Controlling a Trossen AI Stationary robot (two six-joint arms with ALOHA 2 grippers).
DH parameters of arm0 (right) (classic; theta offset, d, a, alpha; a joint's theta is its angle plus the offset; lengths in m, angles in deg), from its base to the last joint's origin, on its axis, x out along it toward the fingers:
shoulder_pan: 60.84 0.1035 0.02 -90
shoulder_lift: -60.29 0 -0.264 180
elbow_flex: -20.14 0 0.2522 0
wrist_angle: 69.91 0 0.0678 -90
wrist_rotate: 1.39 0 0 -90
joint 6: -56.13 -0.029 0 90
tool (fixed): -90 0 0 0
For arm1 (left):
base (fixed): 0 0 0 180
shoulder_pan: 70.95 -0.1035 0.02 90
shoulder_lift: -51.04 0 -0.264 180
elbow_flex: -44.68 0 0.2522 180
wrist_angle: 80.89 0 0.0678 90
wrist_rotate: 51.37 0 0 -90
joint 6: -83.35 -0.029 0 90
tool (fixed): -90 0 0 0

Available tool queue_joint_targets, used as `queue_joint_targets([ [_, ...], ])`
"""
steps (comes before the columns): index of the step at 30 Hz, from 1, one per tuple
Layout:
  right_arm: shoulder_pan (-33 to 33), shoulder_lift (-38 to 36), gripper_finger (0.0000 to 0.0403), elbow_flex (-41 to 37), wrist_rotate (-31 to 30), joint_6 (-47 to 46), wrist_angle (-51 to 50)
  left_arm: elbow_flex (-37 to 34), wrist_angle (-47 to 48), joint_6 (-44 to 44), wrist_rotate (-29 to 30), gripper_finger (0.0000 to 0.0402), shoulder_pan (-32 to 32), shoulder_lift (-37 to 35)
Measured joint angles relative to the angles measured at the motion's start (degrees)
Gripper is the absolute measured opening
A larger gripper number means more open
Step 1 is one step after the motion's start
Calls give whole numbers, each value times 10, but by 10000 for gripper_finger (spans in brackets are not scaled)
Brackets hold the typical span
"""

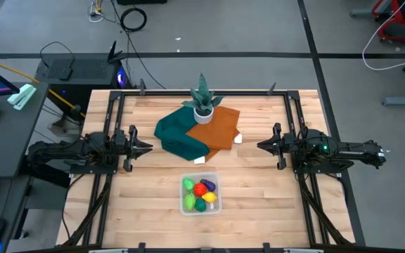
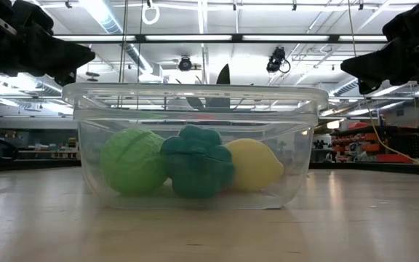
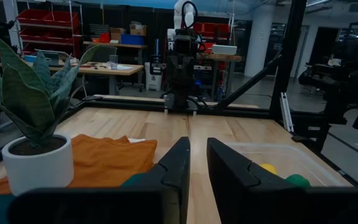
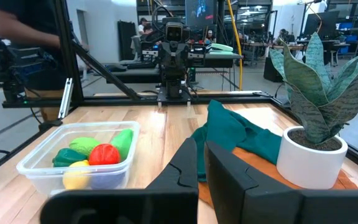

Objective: Pick and placing Produce into tupperware
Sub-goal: Return to Home Position

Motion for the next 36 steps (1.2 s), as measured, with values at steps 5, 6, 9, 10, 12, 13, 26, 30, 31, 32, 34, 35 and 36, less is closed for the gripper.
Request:
queue_joint_targets([
  [5, 0, 0, 0, 0, 0, 0, 0, 0, 0, 0, 0, 67, 0, 0],
  [6, 0, 0, 0, 0, 0, 0, 0, 0, 0, 0, 0, 68, 0, 0],
  [9, 0, 0, 0, 0, 0, 0, 0, 0, 0, 0, 0, 71, 0, 0],
  [10, 0, 0, 0, 0, 0, 0, 0, 0, 0, 0, 0, 71, 0, 0],
  [12, 0, 0, 0, 0, 0, 0, 0, 0, 0, 0, 0, 70, 0, 0],
  [13, 0, 0, 0, 0, 0, 0, 0, 0, 0, 0, 0, 68, 0, 0],
  [26, 0, 0, 0, 0, 0, 0, 0, 0, 0, 0, 0, 66, 0, 0],
  [30, 0, 0, 0, 0, 0, 0, 0, 0, 0, 0, 0, 70, 0, 0],
  [31, 0, 0, 0, 0, 0, 0, 0, 0, 0, 0, 0, 71, 0, 0],
  [32, 0, 0, 0, 0, 0, 0, 0, 0, 0, 0, 0, 71, 0, 0],
  [34, 0, 0, 0, 0, 0, 0, 0, 0, 0, 0, 0, 70, 0, 0],
  [35, 0, 0, 0, 0, 0, 0, 0, 0, 0, 0, 0, 69, 0, 0],
  [36, 0, 0, 0, 0, 0, 0, 0, 0, 0, 0, 0, 67, 0, 0],
])
